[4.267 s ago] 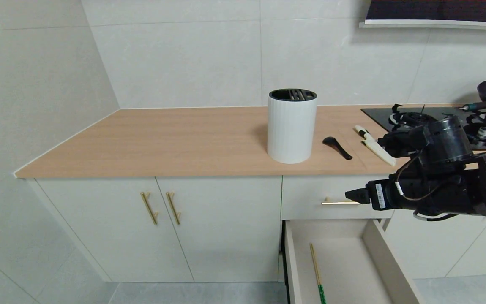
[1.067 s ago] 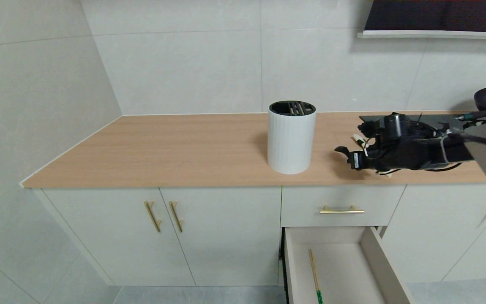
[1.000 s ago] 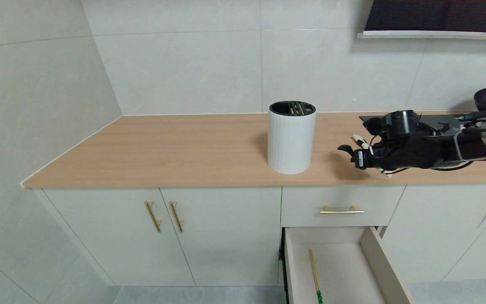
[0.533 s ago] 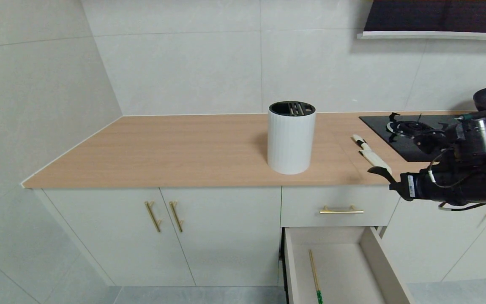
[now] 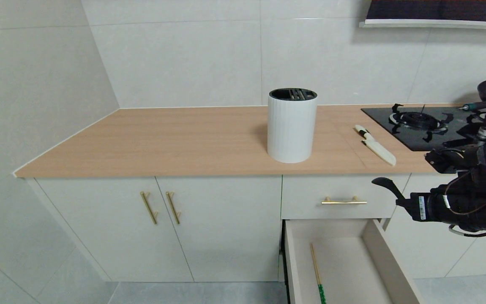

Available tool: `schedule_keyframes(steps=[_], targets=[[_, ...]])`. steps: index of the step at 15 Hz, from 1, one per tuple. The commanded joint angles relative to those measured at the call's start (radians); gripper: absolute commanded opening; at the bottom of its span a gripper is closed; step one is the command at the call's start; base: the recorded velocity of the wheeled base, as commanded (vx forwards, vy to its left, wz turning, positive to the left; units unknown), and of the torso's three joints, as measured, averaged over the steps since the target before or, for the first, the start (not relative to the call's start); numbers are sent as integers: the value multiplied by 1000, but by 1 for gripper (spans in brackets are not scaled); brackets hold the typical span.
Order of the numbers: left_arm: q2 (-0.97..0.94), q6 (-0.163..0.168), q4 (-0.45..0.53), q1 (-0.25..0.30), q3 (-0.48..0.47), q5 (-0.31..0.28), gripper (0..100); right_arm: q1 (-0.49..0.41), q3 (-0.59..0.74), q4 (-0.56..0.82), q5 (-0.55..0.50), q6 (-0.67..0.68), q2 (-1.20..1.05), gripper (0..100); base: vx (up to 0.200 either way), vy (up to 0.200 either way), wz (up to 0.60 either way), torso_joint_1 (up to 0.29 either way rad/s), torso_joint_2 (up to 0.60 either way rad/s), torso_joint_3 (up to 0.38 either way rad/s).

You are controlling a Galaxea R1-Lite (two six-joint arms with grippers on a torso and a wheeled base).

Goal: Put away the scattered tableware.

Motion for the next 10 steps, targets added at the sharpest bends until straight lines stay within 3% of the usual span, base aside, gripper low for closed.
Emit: schedule_keyframes(steps=[1, 10], targets=[[0, 0, 0, 1, 1, 2, 100, 1, 2, -3, 0, 0, 11, 0, 0, 0, 0, -188, 496, 295], [0, 0, 0, -1, -1, 1, 100, 12, 9, -5, -1, 0, 77, 0, 0, 0, 0, -166, 481, 317]])
